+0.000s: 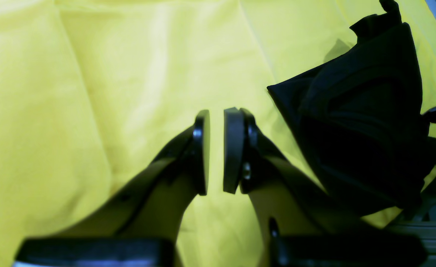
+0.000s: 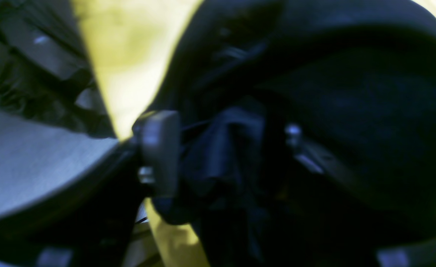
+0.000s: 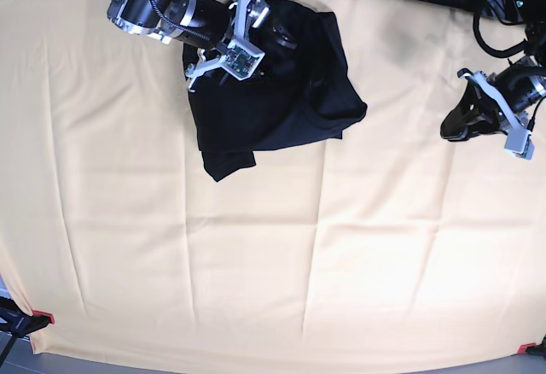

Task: Fold the T-shirt properly
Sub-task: 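Lay the folded end onto the strip and release with the right gripper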

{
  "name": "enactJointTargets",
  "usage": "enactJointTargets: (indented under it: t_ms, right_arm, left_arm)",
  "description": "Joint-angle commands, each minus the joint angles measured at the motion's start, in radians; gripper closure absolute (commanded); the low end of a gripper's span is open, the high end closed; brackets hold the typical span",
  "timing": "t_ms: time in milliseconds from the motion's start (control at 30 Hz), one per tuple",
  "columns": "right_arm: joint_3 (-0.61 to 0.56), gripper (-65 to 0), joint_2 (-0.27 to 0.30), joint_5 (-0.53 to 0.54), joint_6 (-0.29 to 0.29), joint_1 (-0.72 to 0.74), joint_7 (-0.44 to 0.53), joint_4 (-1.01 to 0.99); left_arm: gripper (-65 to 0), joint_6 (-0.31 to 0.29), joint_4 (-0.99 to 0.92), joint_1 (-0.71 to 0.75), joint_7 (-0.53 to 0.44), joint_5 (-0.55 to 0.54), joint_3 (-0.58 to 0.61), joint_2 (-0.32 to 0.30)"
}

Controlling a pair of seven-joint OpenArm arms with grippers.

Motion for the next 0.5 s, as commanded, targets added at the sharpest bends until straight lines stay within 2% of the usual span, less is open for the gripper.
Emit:
enactJointTargets:
  t_ms: [0,67,200,333,400,467]
  right_arm:
    - [-0.002,-21.9,0.001,0.021,0.004,0.002,0.027,0.015]
    - [-0.002,-17.9,0.006,0.021,0.014,0.002,0.023,0.015]
    - [-0.002,-18.8,0.027,0.032,0.024,-0.004,0.005,0.015]
    - [-0.002,-29.0,0.039,0.032,0.024,-0.004,0.002,0.015]
    - [-0.002,-28.2,0.039,0.032,0.024,-0.004,0.002,0.015]
    - [-0.002,-22.0,0.039,0.032,0.024,-0.004,0.002,0.011]
  left_arm:
    - [-8.9,-0.002,0.015,-0.006,-0.019,-0.025,-0.007,-0.020]
    - [-8.9,-0.003,0.015,-0.006,-0.019,-0.025,-0.007,-0.020]
    - [-8.9,-0.003,0.015,-0.006,-0.019,-0.024,-0.007,-0.020]
    - [-8.9,-0.002,0.015,-0.006,-0.019,-0.024,-0.007,-0.020]
    - [-8.9,-0.002,0.015,-0.006,-0.020,-0.025,-0.007,-0.020]
    - [-8.9,-0.003,0.015,-0.006,-0.020,-0.025,-0.007,-0.020]
